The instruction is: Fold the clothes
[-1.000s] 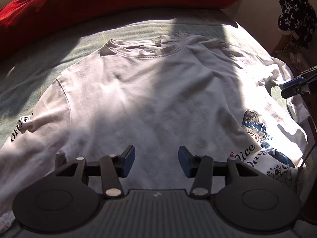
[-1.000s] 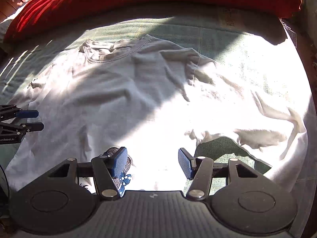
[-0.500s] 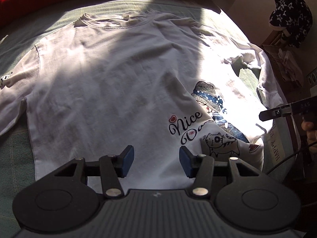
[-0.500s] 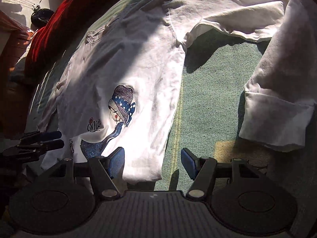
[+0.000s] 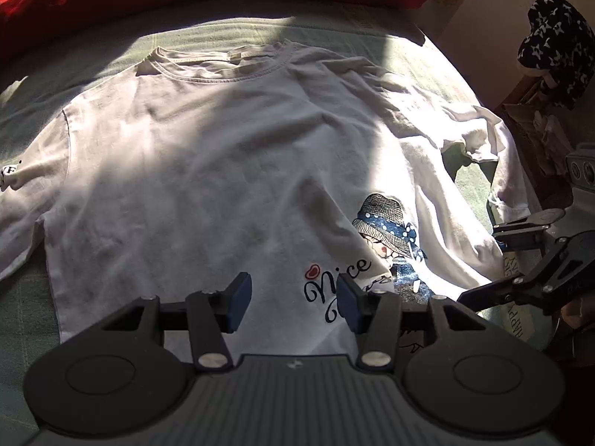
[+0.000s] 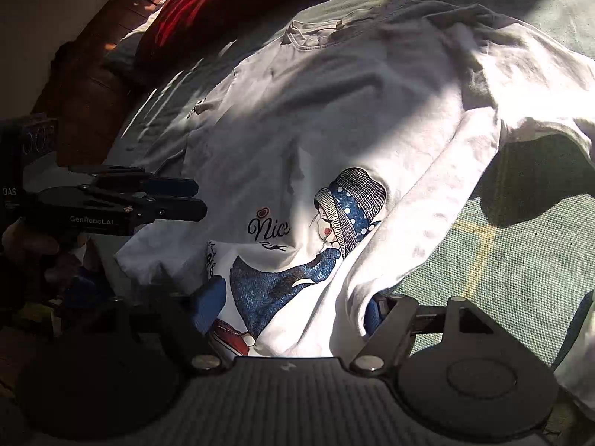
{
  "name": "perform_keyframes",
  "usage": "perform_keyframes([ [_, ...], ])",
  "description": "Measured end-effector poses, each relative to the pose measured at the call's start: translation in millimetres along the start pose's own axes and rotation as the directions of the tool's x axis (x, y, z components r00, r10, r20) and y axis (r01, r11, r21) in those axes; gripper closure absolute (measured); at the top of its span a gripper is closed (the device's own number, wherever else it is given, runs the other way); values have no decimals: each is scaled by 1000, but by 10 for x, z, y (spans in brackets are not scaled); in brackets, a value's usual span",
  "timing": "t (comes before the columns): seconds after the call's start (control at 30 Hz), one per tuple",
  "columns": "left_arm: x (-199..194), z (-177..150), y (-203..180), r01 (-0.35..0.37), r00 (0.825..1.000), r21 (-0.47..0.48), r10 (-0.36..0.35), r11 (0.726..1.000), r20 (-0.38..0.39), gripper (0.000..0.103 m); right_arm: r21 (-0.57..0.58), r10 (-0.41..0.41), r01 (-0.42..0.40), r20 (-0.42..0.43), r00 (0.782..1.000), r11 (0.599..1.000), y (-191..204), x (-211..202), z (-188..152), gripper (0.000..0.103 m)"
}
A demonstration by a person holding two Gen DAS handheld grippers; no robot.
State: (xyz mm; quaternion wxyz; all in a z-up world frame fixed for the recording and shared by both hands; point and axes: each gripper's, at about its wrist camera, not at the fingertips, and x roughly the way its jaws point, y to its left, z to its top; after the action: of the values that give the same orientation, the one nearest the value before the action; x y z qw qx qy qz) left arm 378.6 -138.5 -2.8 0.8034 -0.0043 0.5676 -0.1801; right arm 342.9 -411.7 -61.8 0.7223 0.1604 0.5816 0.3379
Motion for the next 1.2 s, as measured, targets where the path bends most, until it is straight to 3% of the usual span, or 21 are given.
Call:
perform_keyframes([
  [0.1, 54, -28, 23, -3, 1000, -10, 3, 1000, -15, 53, 68, 7, -5, -32, 999, 998, -222, 5, -153, 26],
  [0.2, 119, -46, 32, 3, 1000, -24, -4, 1000, -29, 53, 126, 63, -62, -3, 998, 990, -314, -29, -186, 26],
  [0.27, 129, -50, 12, 9, 999, -21, -10, 1000, -36, 53, 133, 100, -101, 13, 995, 986, -270, -26, -141, 26],
  [0.43, 47, -14, -25, 12, 999, 29, -11, 999, -31, 53, 75, 112, -109, -37, 993, 991, -77, -125, -86, 26],
  [0.63, -2, -22, 70, 29, 1000, -18, -29, 999, -8, 53, 114, 117, -104, -113, 987, 988, -70, -412, -241, 26],
  [0.83, -66, -114, 113, 46, 999, -24, -46, 999, -1, 53, 141, 212, -202, -57, 976, 969, 137, -540, -75, 26],
  [0.9, -122, -147, 158, 37, 999, -20, -36, 999, 7, 53, 80, 196, -193, -27, 980, 978, 257, -552, 39, 26],
  [0.97, -170, -191, 234, 20, 1000, -26, -20, 999, 9, 53, 6, 128, -127, -18, 992, 992, 333, -521, 104, 26],
  [1.07, -188, -264, 359, 6, 1000, -53, -6, 999, 2, 52, -16, 12, -14, -120, 993, 1000, 219, -210, 32, 26],
  [1.2, -196, -383, 493, -19, 1000, -85, 19, 996, -1, 52, 31, -31, 40, -254, 967, 999, -23, 191, -237, 27],
])
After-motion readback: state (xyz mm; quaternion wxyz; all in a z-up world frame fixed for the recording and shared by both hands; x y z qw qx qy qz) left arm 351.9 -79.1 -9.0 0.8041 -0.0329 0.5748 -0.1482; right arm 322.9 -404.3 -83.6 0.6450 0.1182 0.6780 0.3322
